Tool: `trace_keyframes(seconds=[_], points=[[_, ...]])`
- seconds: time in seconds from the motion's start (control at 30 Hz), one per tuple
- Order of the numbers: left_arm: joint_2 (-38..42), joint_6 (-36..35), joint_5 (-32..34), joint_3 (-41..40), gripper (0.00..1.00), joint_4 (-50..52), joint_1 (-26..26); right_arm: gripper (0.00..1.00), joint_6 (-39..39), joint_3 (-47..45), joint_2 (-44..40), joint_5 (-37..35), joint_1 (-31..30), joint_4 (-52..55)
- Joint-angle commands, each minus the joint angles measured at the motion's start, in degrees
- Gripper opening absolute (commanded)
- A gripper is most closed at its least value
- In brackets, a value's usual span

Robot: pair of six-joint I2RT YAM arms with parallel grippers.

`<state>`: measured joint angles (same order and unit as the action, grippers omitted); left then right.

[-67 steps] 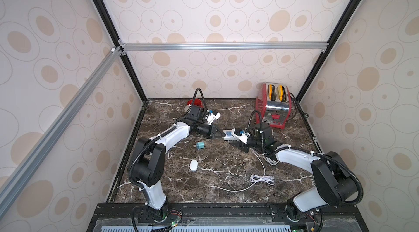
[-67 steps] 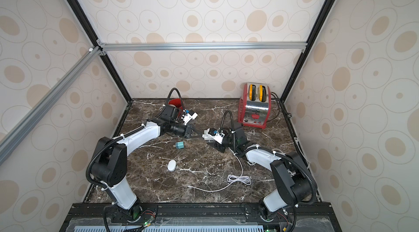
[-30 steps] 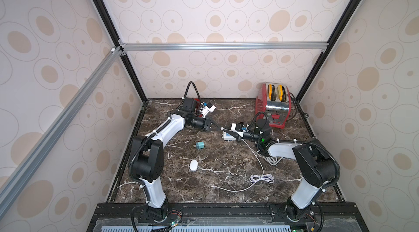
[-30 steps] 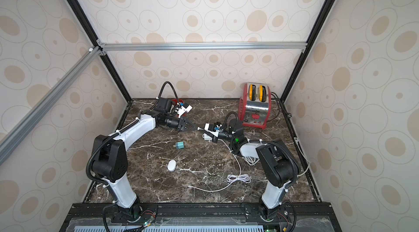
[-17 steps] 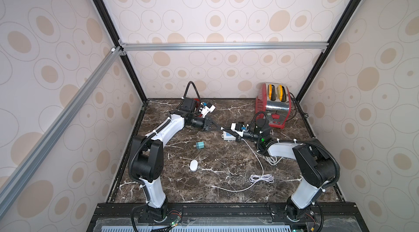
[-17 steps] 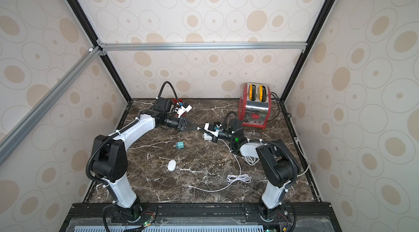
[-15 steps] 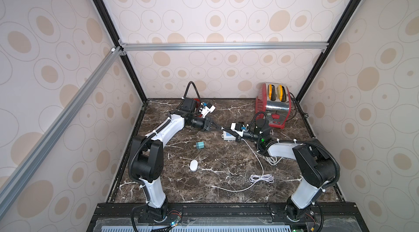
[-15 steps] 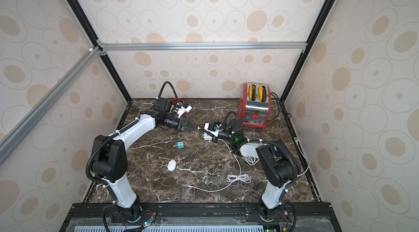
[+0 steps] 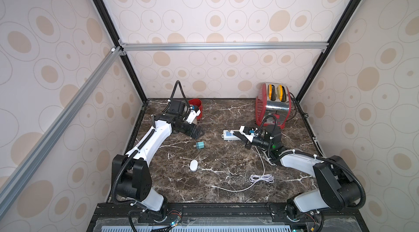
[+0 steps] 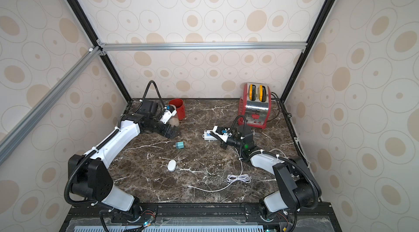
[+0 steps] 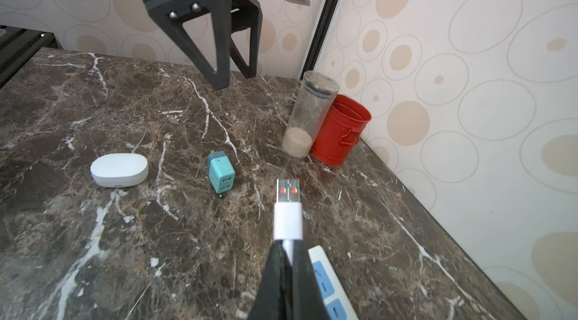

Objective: Charge the bluetooth headset
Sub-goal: Pick up the plug from the center of the board.

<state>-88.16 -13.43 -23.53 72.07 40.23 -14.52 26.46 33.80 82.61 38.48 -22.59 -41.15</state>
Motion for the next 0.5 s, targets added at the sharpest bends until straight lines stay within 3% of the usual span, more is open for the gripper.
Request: trace_keyframes(seconds=[0.0,0.23,0.47], points=[[-0.18,-19.94,9.61,-3.76,0.99,-3.36,-1.13,0.0,1.94,-1.01,-2.29,-0.82,0.79,4.91],[-7.41,-32.18,10.4,-5.11,0.99,-6.94,-4.19,0.0,2.78,-0.41,-2.83,-0.38,1.54,7.48],[-15.08,-35.07,9.54,-2.34,0.97,-8.48,-5.36,0.0,3.16,0.45,-2.19,0.47,2.26,8.69]])
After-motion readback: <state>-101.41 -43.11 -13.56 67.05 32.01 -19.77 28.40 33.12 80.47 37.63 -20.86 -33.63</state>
